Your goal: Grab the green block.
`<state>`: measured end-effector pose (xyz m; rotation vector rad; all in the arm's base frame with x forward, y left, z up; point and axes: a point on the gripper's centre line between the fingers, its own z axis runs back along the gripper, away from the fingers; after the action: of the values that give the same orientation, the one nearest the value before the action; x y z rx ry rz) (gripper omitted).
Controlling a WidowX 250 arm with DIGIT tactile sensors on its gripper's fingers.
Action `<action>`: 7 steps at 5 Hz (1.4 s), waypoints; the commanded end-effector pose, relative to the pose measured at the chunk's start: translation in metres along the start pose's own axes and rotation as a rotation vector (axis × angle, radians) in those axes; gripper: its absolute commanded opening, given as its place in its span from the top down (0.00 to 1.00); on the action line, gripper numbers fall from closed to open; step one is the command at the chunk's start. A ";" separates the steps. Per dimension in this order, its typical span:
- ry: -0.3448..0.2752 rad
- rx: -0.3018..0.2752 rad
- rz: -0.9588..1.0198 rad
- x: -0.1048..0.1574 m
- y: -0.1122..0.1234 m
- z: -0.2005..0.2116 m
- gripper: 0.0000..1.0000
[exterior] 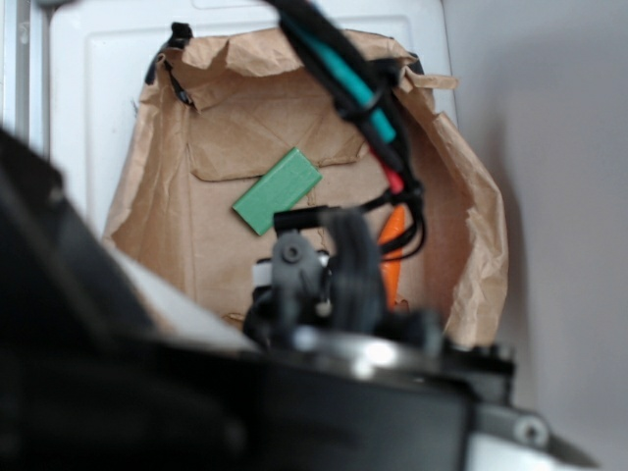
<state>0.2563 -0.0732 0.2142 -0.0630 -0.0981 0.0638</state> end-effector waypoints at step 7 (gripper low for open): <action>-0.147 0.157 0.091 0.018 0.083 -0.093 0.00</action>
<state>0.2729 0.0070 0.1065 0.0990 -0.1961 0.1763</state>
